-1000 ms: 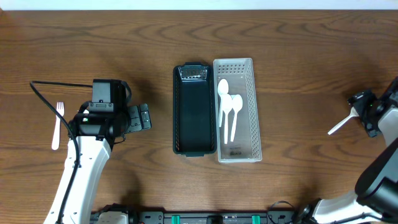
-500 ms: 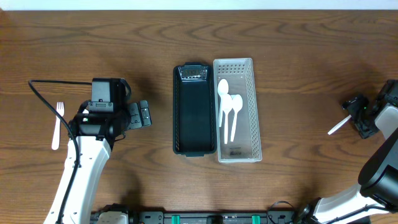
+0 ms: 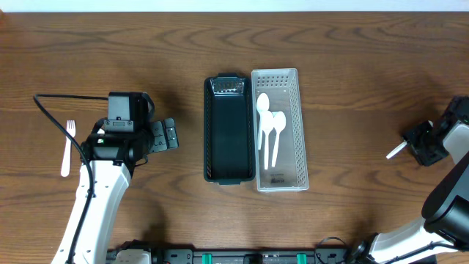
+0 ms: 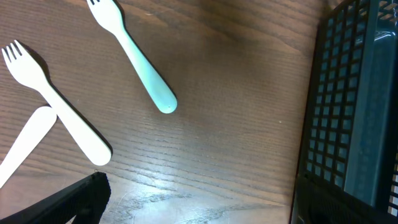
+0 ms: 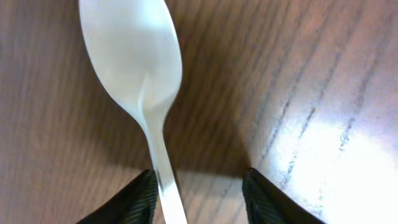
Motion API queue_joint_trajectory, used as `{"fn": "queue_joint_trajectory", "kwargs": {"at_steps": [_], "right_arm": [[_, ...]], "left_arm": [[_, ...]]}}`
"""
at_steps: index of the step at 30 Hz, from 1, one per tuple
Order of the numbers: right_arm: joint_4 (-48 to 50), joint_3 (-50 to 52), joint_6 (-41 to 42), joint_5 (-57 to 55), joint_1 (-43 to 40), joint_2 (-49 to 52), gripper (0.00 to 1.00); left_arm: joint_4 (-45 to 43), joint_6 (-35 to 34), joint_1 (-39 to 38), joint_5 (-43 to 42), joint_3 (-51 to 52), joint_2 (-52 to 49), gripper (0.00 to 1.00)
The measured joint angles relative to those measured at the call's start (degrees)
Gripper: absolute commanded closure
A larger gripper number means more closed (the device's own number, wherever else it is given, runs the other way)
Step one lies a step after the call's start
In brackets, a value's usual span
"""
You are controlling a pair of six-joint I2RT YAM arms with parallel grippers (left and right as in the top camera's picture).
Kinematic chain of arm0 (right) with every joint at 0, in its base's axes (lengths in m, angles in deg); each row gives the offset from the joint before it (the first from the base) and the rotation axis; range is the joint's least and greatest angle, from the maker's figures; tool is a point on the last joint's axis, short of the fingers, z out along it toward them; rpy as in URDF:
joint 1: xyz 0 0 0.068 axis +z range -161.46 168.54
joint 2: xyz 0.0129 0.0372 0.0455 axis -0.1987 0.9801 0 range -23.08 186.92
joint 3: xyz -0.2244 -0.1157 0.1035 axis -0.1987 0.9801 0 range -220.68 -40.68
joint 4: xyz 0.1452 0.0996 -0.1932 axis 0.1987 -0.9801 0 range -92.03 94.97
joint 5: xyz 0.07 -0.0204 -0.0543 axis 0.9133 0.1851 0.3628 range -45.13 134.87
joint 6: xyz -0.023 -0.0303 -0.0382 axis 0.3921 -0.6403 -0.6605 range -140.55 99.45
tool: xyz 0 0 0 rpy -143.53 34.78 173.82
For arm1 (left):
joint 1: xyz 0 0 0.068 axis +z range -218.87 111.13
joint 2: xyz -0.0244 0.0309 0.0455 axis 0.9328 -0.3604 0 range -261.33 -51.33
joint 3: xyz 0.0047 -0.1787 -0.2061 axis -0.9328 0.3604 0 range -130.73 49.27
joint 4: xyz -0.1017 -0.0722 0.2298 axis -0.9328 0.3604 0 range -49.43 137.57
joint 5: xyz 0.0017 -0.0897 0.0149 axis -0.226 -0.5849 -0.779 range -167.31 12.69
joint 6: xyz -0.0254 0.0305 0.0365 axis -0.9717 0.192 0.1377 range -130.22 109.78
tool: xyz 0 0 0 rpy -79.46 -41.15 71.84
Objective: Pack container
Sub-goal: 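Move the right gripper to the last white spoon and grasp it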
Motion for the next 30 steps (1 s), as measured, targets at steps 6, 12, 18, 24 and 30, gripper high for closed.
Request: {"fn": "queue_joint_trajectory", "kwargs": {"at_steps": [6, 12, 18, 24, 30], "right_arm": [[-0.07, -0.02, 0.0, 0.11, 0.0, 0.0, 0.5], [0.37, -0.04, 0.02, -1.07, 0.26, 0.0, 0.46], [0.11, -0.04, 0.02, -4.72, 1.66, 0.04, 0.44], [0.15, -0.02, 0.02, -7.37, 4.79, 0.26, 0.44], [0.35, -0.02, 0.02, -7.87, 5.68, 0.33, 0.48]], "left_arm": [[-0.02, 0.0, 0.0, 0.0, 0.0, 0.0, 0.02], [-0.02, 0.0, 0.0, 0.0, 0.0, 0.0, 0.02], [-0.02, 0.0, 0.0, 0.0, 0.0, 0.0, 0.02], [0.0, 0.0, 0.0, 0.0, 0.0, 0.0, 0.02], [0.0, 0.0, 0.0, 0.0, 0.0, 0.0, 0.02]]}}
